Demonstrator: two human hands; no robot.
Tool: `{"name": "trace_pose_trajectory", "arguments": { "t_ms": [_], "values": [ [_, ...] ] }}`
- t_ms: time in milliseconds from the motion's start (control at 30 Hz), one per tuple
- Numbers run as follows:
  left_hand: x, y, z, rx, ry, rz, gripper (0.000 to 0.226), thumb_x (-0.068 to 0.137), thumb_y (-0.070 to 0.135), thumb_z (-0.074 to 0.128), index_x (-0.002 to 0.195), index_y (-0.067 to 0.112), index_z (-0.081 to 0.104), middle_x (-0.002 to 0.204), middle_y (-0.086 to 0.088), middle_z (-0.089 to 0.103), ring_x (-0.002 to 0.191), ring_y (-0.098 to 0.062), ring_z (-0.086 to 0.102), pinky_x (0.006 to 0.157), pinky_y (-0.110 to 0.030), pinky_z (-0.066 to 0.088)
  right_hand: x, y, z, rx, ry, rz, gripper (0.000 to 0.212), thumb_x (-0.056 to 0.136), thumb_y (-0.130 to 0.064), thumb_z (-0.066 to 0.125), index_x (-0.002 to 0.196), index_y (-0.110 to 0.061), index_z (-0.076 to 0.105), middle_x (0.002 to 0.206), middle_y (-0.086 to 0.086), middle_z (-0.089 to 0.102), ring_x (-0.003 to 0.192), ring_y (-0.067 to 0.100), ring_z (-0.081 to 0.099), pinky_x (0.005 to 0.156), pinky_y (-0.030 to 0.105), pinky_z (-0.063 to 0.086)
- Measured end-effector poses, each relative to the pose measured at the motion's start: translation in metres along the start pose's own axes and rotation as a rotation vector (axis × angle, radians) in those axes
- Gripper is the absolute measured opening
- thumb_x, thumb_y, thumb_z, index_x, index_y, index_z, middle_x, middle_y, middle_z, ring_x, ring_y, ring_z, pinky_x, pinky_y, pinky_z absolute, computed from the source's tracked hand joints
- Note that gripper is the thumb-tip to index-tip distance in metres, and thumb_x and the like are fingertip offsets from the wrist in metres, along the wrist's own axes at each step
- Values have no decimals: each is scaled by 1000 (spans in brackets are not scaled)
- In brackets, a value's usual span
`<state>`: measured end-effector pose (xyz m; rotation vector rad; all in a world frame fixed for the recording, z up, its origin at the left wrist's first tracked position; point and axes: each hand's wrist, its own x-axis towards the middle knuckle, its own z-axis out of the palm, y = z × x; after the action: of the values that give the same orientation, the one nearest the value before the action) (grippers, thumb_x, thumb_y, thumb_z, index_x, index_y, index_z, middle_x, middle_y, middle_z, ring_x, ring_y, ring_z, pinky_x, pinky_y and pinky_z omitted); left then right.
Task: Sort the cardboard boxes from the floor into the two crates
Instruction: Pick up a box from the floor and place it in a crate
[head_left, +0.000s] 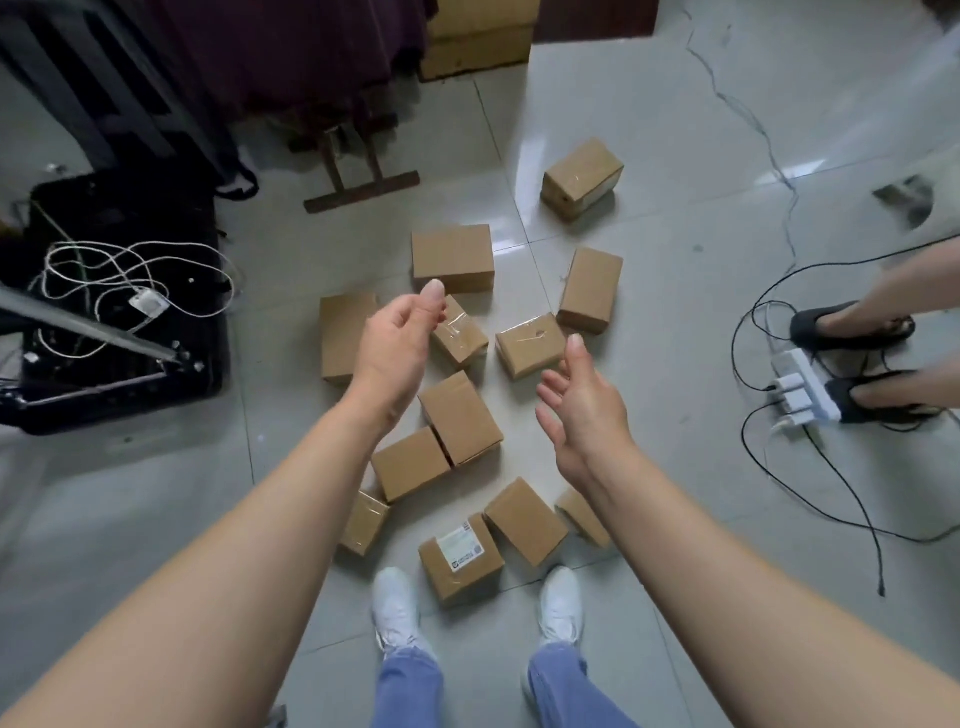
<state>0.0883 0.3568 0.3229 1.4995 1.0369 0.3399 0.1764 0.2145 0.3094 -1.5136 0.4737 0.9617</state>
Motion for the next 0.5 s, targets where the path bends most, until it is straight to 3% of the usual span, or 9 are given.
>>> {"name": "trace_pose_trajectory", "arguments": {
  "t_ms": [133, 233, 300, 400, 500],
  "values": [
    [63, -96, 12, 264, -154, -7, 25, 96, 47, 45, 87, 29, 60, 87, 16, 61, 85, 0, 56, 67, -17, 41, 88, 71, 5, -7, 78, 127, 63, 91, -54, 52, 135, -9, 47, 130, 7, 56, 112, 18, 55, 106, 36, 43],
    [99, -175, 23, 421, -279, -55, 34, 95, 51, 42, 105, 23, 60, 92, 13, 59, 90, -9, 56, 71, -25, 42, 146, 131, 4, -40, 130, 235, 49, 90, -57, 52, 105, -12, 60, 135, 13, 53, 122, 27, 54, 102, 38, 44],
    [119, -222, 30, 478, -303, -91, 43, 95, 53, 41, 117, 20, 58, 104, 9, 59, 98, -11, 55, 78, -28, 41, 182, 171, 3, -40, 153, 291, 46, 90, -58, 51, 91, -12, 58, 136, 17, 49, 120, 33, 53, 100, 39, 43],
    [147, -283, 42, 553, -327, -131, 53, 94, 54, 42, 127, 14, 55, 122, -2, 58, 103, -13, 51, 84, -29, 37, 230, 222, 2, -38, 193, 346, 63, 88, -60, 52, 126, -9, 52, 131, 13, 54, 97, 24, 55, 107, 42, 38],
    [168, -338, 51, 622, -348, -183, 61, 93, 56, 43, 134, 10, 49, 137, -7, 52, 118, -20, 50, 95, -31, 37, 272, 263, 1, -47, 227, 388, 72, 86, -64, 52, 138, -15, 45, 135, 10, 51, 109, 23, 49, 104, 38, 38]
  ]
}}
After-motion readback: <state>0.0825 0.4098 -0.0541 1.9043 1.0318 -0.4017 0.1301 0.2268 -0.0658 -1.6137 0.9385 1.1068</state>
